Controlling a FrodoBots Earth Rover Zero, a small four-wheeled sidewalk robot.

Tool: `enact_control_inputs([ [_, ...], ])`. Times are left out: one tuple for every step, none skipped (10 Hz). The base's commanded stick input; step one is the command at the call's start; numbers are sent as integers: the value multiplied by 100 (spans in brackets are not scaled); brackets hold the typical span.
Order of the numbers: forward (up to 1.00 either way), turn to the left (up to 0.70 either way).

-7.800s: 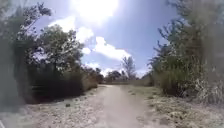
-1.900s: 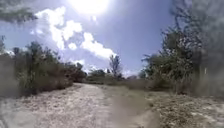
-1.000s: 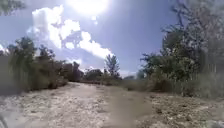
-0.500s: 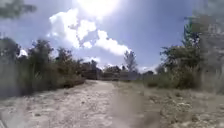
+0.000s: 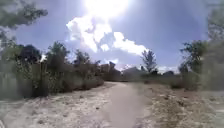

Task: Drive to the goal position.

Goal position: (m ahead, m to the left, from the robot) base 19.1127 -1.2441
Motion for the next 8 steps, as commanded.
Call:
enact_control_inputs([
  [70, 0],
  [70, 0],
  [70, 0],
  [70, 0],
  [70, 0],
  [70, 0],
  [70, 0],
  [70, 0],
])
